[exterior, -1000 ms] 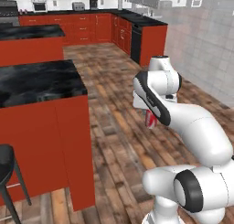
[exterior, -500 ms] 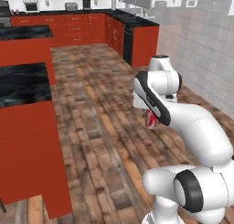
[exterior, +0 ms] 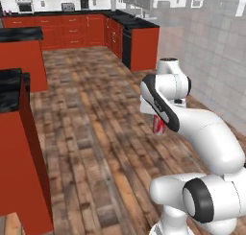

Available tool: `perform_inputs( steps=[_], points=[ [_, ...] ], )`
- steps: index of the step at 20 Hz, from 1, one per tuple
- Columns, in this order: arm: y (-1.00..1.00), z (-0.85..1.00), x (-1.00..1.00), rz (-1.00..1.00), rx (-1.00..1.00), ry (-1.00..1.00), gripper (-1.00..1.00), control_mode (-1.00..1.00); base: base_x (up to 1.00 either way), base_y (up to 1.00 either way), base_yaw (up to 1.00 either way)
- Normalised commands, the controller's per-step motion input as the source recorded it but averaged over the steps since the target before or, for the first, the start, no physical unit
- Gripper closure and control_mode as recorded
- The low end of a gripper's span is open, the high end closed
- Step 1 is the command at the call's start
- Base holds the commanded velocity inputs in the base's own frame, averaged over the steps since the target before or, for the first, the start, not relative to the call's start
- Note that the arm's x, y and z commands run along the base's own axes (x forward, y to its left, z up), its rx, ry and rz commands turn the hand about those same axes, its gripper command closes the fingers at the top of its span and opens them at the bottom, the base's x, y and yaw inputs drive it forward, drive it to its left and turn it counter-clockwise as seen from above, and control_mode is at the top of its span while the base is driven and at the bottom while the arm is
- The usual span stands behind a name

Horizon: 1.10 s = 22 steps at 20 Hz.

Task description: Four empty soda cans are scattered around the kitchen. Gather all the cans and cluster them next to the stove for recycling.

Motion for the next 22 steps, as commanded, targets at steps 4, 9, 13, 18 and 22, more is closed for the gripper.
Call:
perform_inputs(
  steps=[4,9,13,18,22],
  points=[
    [0.0,0.0,0.0,0.0,0.0,0.0,1.0,1.0,0.33,-0.56,0.0],
    [0.0,0.0,0.0,0.0,0.0,0.0,1.0,1.0,0.36,-0.53,0.0],
    [0.0,0.0,0.0,0.0,0.0,0.0,1.0,1.0,0.4,-0.51,0.0],
    [0.0,0.0,0.0,0.0,0.0,0.0,1.0,1.0,0.41,-0.51,0.0],
    [0.0,0.0,0.0,0.0,0.0,0.0,1.0,1.0,0.43,-0.49,0.0]
  ],
)
